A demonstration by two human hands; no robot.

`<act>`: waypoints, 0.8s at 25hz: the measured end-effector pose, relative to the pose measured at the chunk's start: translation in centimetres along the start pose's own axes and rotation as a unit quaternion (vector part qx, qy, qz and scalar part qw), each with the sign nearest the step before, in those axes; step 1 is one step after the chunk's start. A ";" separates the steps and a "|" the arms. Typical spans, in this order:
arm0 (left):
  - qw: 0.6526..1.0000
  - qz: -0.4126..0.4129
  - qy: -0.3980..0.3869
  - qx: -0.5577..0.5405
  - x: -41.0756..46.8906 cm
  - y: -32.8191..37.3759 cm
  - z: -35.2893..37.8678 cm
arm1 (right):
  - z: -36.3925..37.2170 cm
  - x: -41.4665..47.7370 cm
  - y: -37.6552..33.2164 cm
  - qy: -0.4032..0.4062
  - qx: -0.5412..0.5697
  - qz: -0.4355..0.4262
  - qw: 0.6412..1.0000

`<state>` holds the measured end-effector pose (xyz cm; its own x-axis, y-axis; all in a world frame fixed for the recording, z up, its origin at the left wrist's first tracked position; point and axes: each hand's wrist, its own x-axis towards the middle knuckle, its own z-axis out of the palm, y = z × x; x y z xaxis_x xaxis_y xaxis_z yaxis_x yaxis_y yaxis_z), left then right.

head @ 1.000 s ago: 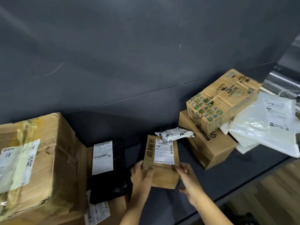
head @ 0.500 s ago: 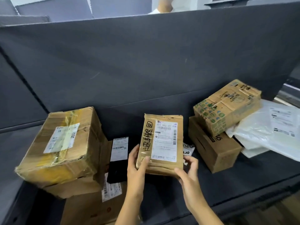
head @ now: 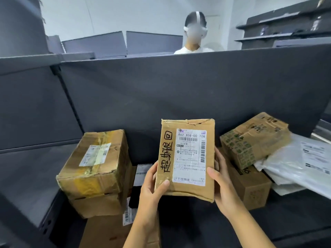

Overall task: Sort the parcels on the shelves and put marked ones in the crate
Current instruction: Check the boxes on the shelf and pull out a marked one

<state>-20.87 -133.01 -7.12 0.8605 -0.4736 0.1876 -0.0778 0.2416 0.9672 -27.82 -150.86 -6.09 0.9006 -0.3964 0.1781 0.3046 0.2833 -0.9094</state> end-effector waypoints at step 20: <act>0.997 0.065 -0.039 0.007 3.7 7.5 -8.1 | 2.9 -0.6 0.6 -0.010 0.119 0.017 0.993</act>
<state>-14.13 -126.08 -0.55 0.8007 -0.5036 0.3245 -0.1945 0.2938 0.9359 -27.27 -147.94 -5.68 0.9170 -0.3664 0.1573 0.3356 0.4959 -0.8009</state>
